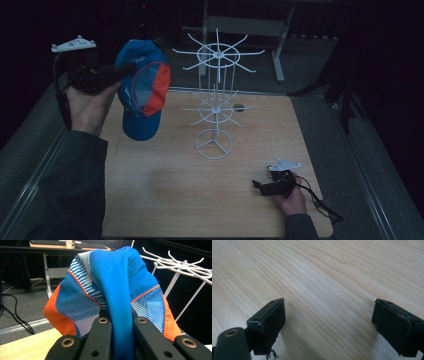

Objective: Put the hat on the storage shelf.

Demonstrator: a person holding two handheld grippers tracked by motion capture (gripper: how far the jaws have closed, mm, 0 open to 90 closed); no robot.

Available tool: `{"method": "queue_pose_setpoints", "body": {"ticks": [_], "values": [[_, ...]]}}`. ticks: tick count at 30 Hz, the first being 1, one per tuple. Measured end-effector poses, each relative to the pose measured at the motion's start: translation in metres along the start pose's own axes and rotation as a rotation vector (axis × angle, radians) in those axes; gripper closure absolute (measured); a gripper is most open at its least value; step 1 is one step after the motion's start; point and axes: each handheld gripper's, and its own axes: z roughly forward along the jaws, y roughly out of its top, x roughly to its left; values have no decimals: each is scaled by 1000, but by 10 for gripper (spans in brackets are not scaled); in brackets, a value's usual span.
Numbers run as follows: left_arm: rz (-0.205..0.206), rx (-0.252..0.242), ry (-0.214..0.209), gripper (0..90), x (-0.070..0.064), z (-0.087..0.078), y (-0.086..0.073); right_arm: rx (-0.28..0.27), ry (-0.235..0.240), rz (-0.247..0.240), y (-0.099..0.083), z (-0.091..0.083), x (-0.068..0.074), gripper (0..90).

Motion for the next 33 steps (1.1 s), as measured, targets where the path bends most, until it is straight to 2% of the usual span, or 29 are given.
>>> {"method": "queue_pose_setpoints", "body": {"ticks": [10, 22, 33], "values": [[-1, -10, 7, 899, -2, 1, 5, 0, 0, -1, 0, 0, 0, 115], [39, 17, 37, 899, -9, 9, 12, 0, 0, -1, 0, 0, 0, 115], [42, 7, 46, 899, -10, 9, 18, 0, 0, -1, 0, 0, 0, 115]]}}
